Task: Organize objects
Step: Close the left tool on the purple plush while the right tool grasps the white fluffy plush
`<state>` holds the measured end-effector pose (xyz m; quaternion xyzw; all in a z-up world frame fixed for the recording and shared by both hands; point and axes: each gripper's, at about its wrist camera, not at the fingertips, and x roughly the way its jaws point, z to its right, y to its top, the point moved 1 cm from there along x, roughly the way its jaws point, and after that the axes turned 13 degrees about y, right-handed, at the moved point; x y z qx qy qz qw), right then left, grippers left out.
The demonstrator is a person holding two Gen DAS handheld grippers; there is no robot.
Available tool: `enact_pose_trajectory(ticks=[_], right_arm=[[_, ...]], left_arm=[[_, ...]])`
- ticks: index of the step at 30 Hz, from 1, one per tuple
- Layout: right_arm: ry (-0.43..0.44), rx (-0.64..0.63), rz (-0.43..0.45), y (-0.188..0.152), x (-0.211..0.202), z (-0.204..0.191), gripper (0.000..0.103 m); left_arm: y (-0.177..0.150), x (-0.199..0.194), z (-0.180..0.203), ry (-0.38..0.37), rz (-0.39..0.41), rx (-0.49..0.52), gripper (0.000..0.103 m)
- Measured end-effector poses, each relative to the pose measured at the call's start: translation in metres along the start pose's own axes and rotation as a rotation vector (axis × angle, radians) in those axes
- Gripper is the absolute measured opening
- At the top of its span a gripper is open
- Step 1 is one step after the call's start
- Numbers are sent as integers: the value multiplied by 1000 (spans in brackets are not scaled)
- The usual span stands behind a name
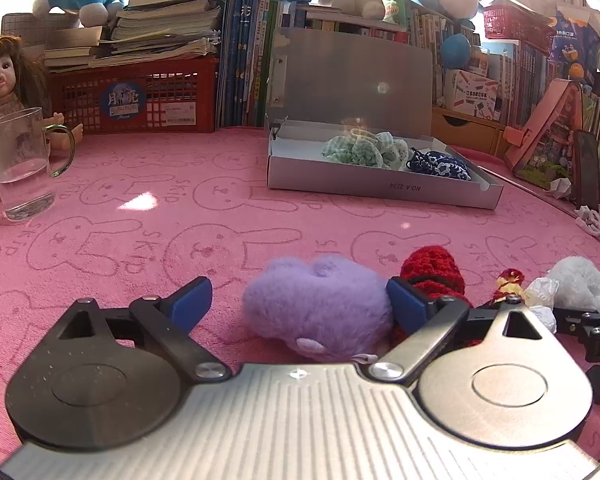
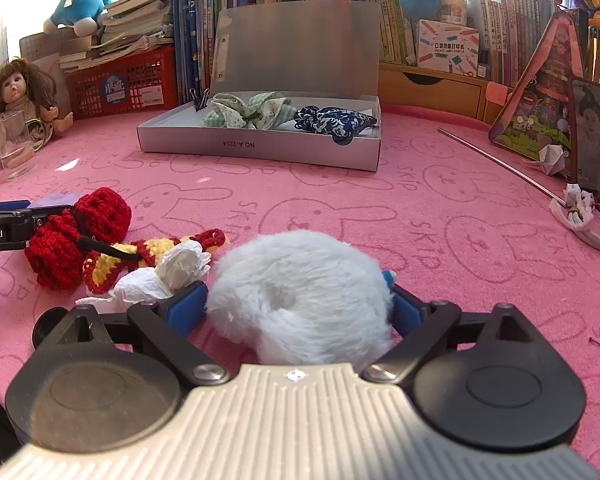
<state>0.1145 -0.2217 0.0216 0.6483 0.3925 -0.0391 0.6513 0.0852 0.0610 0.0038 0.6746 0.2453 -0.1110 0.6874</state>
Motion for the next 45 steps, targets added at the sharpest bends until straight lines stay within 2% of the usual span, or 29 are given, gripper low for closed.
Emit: enact_pose_trajectory(ticks=[10, 15, 18, 24, 45], right_arm=[[0, 0, 0, 0, 0, 0, 97], [1, 0, 0, 0, 1, 1, 97], [1, 0, 0, 0, 1, 1, 97], [1, 0, 0, 0, 1, 1, 97], [-2, -2, -3, -1, 2, 0, 98]], left_arm=[[5, 6, 3, 0, -36, 0, 99], [7, 9, 4, -102, -81, -67, 99], [6, 12, 12, -33, -75, -17, 99], [5, 13, 10, 31, -71, 25, 99], [4, 15, 10, 66, -81, 8, 103]])
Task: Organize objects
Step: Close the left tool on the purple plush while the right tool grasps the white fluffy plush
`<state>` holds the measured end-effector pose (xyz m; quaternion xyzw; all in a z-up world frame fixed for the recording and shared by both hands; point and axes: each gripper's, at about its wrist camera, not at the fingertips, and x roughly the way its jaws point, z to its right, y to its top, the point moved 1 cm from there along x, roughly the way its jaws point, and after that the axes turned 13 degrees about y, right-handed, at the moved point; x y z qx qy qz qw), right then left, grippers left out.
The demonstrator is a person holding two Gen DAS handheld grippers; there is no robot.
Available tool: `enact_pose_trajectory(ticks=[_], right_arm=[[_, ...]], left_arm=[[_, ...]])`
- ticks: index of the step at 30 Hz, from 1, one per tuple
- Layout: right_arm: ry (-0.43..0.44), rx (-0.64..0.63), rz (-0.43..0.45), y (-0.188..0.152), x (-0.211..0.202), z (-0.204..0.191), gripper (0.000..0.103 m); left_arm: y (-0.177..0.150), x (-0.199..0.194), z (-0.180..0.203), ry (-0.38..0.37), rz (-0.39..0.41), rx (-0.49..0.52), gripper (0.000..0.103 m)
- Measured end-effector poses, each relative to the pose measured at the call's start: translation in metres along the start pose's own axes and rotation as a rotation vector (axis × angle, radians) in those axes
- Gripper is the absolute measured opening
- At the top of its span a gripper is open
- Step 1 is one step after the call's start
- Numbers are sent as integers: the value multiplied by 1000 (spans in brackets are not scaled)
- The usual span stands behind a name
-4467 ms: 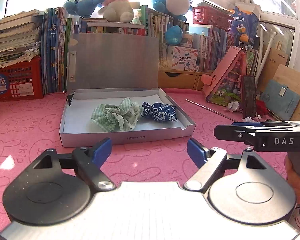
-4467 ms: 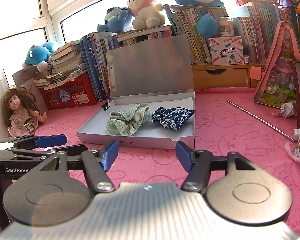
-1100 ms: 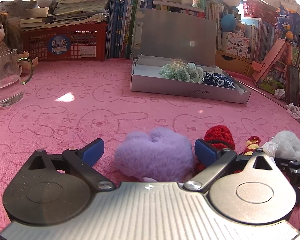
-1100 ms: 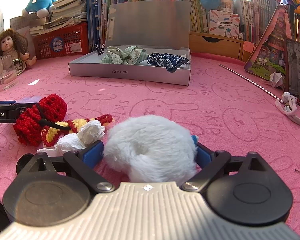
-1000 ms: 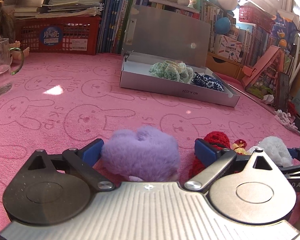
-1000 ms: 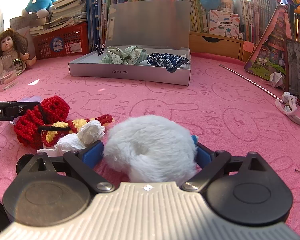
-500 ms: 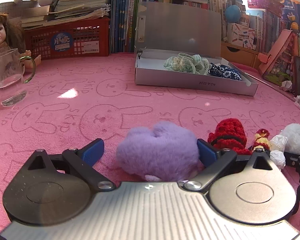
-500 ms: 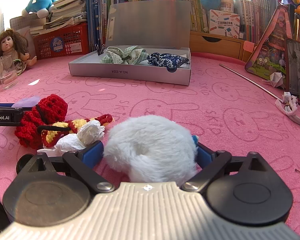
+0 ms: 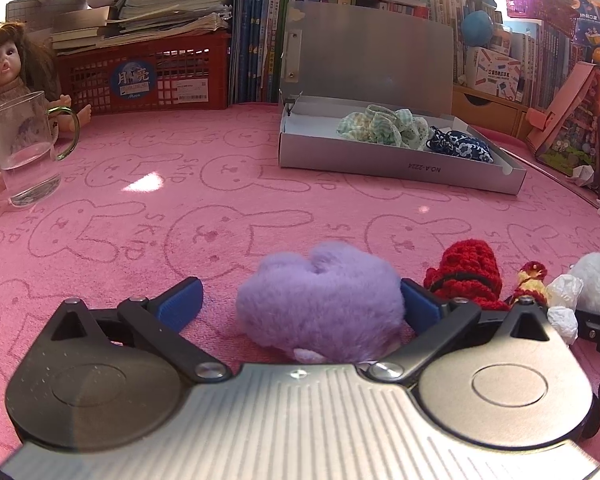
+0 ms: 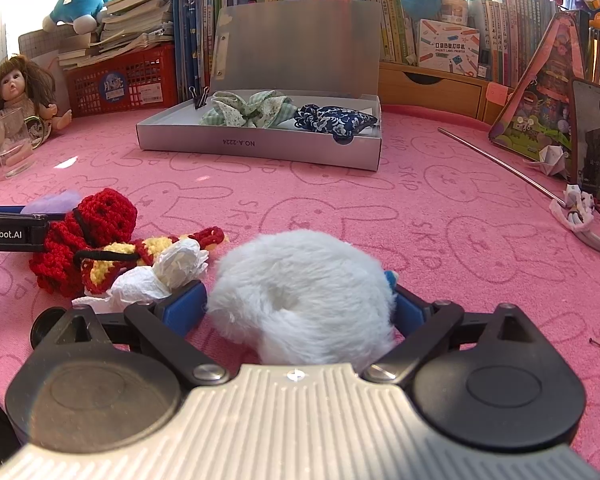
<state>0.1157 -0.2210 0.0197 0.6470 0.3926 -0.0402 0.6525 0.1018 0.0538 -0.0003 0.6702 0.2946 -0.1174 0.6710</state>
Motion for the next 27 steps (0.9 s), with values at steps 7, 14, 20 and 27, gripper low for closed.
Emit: enact_pose_trajectory(ticks=[7, 14, 20, 27], right_arm=[[0, 0, 0, 0, 0, 0, 98], [1, -1, -1, 0, 0, -1, 99], [7, -2, -9, 0, 1, 1, 98], [14, 4, -3, 1, -4, 0, 87]], left_arm=[[0, 0, 0, 2, -1, 0, 103], [0, 0, 3, 10, -6, 10, 103], [0, 0, 2, 6, -8, 11, 103], [-1, -8, 2, -28, 20, -2, 83]])
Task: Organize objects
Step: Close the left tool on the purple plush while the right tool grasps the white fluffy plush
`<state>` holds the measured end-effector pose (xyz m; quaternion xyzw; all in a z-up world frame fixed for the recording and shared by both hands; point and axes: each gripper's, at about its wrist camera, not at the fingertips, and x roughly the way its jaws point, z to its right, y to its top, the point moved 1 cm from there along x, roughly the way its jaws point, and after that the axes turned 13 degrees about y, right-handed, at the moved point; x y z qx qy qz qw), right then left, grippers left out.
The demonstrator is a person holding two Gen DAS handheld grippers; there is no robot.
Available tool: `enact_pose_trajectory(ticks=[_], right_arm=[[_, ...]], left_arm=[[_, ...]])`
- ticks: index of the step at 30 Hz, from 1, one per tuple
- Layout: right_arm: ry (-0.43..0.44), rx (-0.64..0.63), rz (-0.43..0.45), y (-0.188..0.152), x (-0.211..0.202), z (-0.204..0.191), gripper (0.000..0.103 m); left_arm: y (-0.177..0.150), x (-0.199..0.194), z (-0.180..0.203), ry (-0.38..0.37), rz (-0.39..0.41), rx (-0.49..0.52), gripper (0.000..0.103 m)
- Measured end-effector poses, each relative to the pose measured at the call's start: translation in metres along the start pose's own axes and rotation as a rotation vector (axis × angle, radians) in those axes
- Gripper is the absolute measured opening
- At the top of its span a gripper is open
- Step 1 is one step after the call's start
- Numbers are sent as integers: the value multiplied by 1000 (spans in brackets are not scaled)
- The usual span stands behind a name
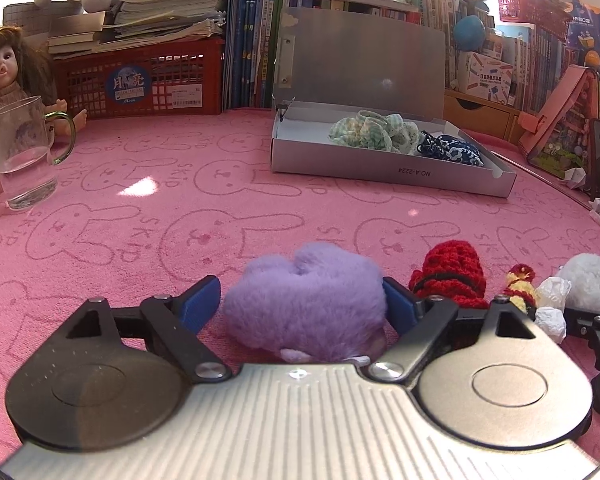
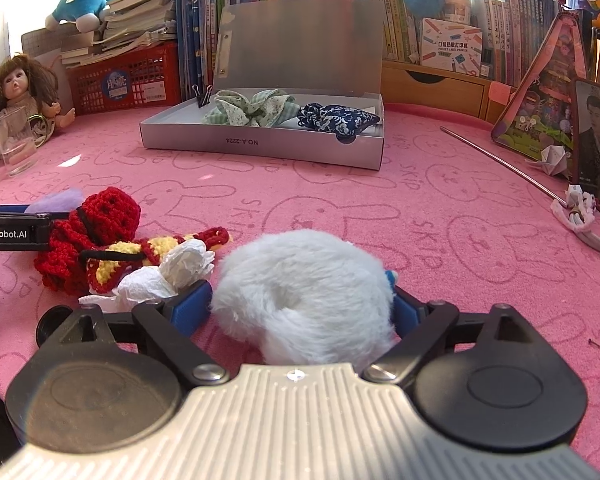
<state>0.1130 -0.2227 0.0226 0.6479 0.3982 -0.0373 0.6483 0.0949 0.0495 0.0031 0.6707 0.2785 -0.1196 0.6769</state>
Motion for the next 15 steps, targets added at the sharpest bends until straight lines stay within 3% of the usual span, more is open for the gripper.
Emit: enact_pose_trajectory(ticks=[3, 15], right_arm=[[-12, 22, 10, 1, -3, 2, 79], [-6, 42, 43, 15, -11, 6, 77]], left_arm=[[1, -3, 4, -13, 4, 9, 80], [11, -10, 3, -29, 31, 0, 79]])
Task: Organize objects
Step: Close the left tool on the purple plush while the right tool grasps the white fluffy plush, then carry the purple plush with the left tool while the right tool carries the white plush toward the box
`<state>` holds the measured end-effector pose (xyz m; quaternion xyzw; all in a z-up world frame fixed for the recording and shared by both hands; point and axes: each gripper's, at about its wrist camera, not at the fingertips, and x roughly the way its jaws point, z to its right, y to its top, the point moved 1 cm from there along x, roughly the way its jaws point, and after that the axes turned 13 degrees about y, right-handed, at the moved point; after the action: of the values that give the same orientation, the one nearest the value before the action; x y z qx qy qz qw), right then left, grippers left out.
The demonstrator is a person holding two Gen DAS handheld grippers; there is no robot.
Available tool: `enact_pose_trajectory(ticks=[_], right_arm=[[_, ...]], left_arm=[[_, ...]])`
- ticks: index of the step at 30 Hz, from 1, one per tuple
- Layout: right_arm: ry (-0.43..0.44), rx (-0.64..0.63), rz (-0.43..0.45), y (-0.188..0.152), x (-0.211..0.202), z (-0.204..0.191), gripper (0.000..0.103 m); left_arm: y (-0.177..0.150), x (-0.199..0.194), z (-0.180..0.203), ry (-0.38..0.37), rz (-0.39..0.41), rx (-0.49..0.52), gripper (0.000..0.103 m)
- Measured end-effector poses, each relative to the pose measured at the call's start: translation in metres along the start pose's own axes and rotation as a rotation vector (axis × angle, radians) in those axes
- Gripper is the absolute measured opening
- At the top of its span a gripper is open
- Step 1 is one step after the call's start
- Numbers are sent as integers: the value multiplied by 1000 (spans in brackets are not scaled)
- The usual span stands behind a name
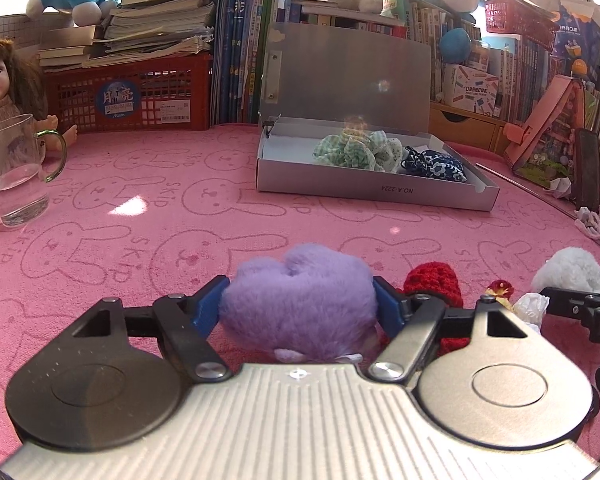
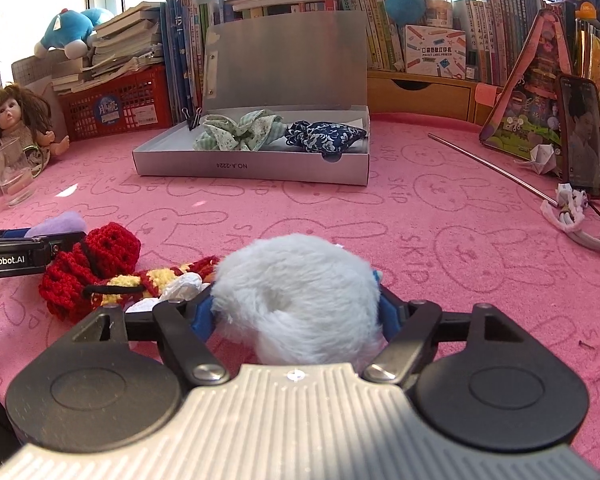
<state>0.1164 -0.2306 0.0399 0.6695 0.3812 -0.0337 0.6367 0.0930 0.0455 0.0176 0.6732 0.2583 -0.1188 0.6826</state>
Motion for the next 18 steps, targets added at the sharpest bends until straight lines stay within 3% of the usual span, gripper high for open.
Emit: enact_pose_trajectory(ticks=[18], right_arm=[[-27, 27, 20, 30, 1, 7, 77]], left_arm=[[30, 0, 9, -34, 25, 9, 79]])
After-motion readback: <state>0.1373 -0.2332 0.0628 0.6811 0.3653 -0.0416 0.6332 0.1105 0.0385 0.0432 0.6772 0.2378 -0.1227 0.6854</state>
